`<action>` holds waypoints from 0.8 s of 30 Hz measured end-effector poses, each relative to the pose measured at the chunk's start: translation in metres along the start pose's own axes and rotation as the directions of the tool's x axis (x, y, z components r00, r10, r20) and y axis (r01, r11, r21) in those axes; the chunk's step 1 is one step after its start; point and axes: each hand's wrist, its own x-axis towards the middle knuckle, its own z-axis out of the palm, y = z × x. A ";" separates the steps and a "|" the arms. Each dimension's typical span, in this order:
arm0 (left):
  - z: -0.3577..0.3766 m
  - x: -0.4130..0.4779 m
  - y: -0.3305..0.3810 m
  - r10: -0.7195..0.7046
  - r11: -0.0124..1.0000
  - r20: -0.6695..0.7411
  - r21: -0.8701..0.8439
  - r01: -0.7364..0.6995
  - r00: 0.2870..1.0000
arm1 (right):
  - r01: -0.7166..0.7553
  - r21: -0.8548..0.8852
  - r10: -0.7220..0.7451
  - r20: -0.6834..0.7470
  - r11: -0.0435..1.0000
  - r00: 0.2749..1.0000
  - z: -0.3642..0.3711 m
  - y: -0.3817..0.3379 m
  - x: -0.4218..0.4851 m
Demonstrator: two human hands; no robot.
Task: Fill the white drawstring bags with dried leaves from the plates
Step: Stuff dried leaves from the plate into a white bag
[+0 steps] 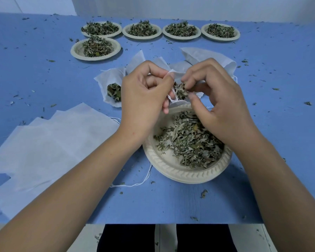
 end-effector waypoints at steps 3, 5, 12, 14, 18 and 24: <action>0.002 -0.001 -0.001 0.003 1.000 0.014 0.010 -0.003 1.000 | 0.049 -0.026 -0.050 -0.048 0.998 0.998 0.000 0.001 -0.001; 0.002 -0.002 -0.001 0.007 1.000 0.024 0.007 -0.007 1.000 | 0.070 -0.049 -0.074 -0.079 0.996 0.994 0.001 0.000 -0.002; 0.006 -0.007 -0.004 0.022 1.000 0.127 0.007 -0.023 0.992 | 0.077 -0.230 -0.074 0.020 0.970 0.997 0.009 0.005 -0.001; 0.005 -0.007 -0.004 0.024 0.999 0.104 0.019 -0.026 0.994 | 0.025 -0.152 -0.015 0.063 0.988 0.998 0.005 0.005 -0.001; 0.000 -0.001 -0.001 0.007 1.000 -0.001 -0.007 -0.007 1.000 | -0.053 0.042 0.053 0.014 0.998 0.999 -0.005 0.003 0.000; 0.000 0.000 0.001 -0.008 1.000 -0.034 -0.008 0.008 0.999 | 0.061 0.053 -0.062 0.016 0.997 0.998 -0.012 0.006 0.000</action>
